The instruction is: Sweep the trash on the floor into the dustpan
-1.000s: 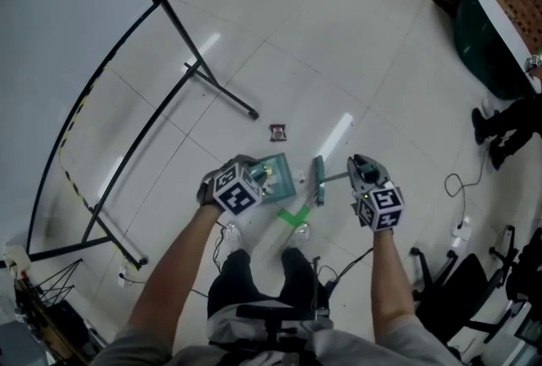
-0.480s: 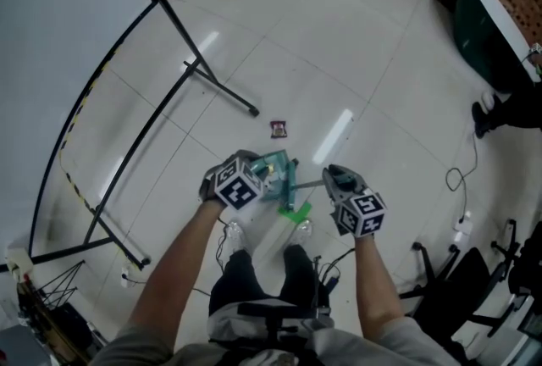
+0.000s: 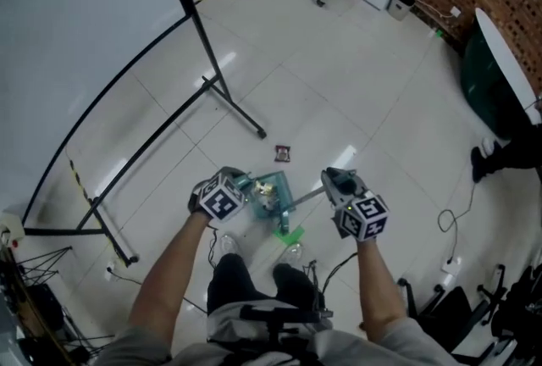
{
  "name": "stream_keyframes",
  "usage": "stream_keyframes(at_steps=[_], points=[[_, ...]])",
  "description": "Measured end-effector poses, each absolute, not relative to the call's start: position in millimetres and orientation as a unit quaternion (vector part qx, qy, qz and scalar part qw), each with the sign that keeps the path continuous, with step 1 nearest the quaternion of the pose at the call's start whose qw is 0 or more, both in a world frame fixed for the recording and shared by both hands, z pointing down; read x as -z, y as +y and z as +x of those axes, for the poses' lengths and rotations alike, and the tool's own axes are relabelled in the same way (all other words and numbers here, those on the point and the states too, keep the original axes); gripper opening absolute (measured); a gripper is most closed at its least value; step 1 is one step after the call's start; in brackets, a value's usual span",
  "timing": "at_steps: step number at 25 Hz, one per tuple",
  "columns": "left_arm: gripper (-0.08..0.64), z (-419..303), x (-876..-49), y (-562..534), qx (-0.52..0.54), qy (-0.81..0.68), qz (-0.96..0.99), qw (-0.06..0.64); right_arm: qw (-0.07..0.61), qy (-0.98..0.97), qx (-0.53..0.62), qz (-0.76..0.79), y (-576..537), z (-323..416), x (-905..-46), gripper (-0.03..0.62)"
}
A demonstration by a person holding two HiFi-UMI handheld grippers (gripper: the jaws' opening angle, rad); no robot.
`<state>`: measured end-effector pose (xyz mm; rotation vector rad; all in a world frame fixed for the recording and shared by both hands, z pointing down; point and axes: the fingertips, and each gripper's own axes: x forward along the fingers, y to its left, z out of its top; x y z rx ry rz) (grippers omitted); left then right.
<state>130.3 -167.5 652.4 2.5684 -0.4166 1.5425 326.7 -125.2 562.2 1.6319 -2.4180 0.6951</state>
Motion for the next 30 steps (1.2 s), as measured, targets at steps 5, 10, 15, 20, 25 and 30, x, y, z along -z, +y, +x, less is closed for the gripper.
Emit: stream_keyframes(at_steps=[5, 10, 15, 20, 25, 30], points=[[0.101, 114.7, -634.4, -181.0, -0.490, -0.175, 0.851, 0.076, 0.110, -0.823, -0.192, 0.523, -160.6, 326.7, -531.4, 0.060], [0.101, 95.0, -630.8, -209.4, -0.493, -0.190, 0.844, 0.087, 0.147, -0.811, -0.181, 0.537, -201.7, 340.4, -534.7, 0.061], [0.101, 73.4, -629.4, -234.8, -0.487, -0.208, 0.842, 0.101, 0.164, -0.792, -0.183, 0.559, -235.2, 354.6, -551.1, 0.060], [0.102, 78.1, -633.0, -261.3, -0.500, -0.226, 0.830, 0.100, 0.163, -0.795, -0.179, 0.556, -280.0, 360.1, -563.8, 0.060], [0.101, 103.0, -636.5, -279.8, -0.506, -0.245, 0.820, 0.109, 0.186, -0.809, -0.167, 0.531, -322.0, 366.8, -581.1, 0.057], [0.101, 127.7, -644.0, -293.2, -0.515, -0.260, 0.807, 0.125, 0.208, -0.836, -0.169, 0.479, -345.7, 353.4, -615.4, 0.057]])
